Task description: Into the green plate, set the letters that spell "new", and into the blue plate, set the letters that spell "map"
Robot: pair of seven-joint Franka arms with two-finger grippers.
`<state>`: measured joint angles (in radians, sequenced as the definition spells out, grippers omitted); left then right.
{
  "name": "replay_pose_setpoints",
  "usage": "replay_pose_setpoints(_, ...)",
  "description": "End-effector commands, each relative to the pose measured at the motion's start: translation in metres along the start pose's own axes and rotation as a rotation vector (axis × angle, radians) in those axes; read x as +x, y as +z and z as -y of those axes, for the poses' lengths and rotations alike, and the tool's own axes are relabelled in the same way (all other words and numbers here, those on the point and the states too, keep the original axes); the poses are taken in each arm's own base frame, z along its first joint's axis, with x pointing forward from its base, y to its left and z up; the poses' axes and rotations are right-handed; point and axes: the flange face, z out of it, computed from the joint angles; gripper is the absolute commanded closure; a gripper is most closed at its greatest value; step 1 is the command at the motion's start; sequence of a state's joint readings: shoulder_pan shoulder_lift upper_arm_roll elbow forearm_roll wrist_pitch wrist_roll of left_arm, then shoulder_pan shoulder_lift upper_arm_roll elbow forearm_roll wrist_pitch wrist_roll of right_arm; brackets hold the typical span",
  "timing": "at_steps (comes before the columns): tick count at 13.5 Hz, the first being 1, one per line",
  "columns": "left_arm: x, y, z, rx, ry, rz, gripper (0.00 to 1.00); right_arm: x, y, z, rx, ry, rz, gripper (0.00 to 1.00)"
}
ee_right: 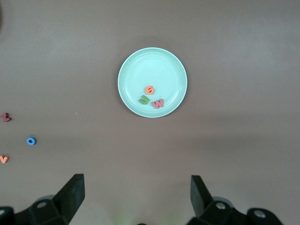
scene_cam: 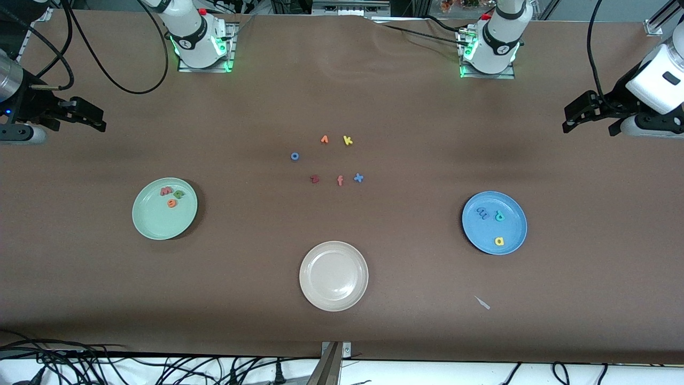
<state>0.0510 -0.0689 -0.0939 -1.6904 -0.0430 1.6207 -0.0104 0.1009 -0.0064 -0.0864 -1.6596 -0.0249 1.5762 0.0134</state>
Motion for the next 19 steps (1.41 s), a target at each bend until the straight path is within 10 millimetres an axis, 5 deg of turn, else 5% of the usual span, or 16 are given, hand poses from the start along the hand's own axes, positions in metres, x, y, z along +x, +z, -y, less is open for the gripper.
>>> replay_pose_setpoints(1, 0.006, -0.010, 0.000, -0.016, 0.023, 0.027, 0.00, 0.001, -0.006, 0.001, 0.014, 0.008, -0.008, 0.00)
replay_pose_setpoints(4, 0.005, -0.009, -0.016, 0.026, 0.051, 0.032, 0.00, 0.002, -0.006, 0.001, 0.014, 0.011, -0.008, 0.00)
replay_pose_setpoints(10, 0.006, -0.008, -0.003, 0.012, 0.032, 0.035, 0.00, 0.002, -0.005, 0.001, 0.014, 0.012, -0.006, 0.00)
replay_pose_setpoints(19, 0.005, -0.008, -0.008, 0.035, 0.040, 0.042, 0.00, 0.002, -0.004, 0.001, 0.014, 0.011, -0.005, 0.00)
